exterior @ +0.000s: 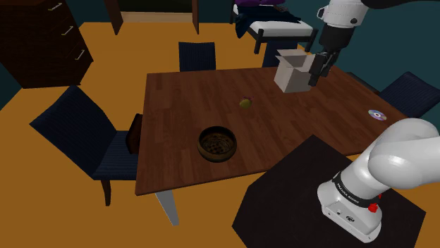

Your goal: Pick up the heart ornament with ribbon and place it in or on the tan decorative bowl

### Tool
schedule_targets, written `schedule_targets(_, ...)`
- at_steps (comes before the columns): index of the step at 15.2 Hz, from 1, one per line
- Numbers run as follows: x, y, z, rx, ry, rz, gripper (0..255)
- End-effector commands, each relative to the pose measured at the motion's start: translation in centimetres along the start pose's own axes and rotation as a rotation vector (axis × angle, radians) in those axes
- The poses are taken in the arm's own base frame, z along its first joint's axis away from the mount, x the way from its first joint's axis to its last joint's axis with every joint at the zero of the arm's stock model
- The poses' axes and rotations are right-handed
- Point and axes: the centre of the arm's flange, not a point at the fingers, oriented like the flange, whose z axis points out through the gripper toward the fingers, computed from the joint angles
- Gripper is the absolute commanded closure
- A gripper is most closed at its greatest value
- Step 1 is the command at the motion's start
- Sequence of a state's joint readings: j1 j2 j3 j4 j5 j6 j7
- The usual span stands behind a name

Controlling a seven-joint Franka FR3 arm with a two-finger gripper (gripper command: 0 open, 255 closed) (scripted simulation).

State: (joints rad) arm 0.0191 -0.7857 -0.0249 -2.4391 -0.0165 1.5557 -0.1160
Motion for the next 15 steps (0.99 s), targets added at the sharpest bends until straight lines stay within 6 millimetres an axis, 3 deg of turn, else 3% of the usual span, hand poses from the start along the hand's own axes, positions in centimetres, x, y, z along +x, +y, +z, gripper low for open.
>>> schedule_targets(1, 0.0, 0.0, 0.0, 0.0, 0.0, 0.0, 0)
schedule_targets(15, 11.8, 9.5, 10.6, 0.008, 0.004, -0.215, 0)
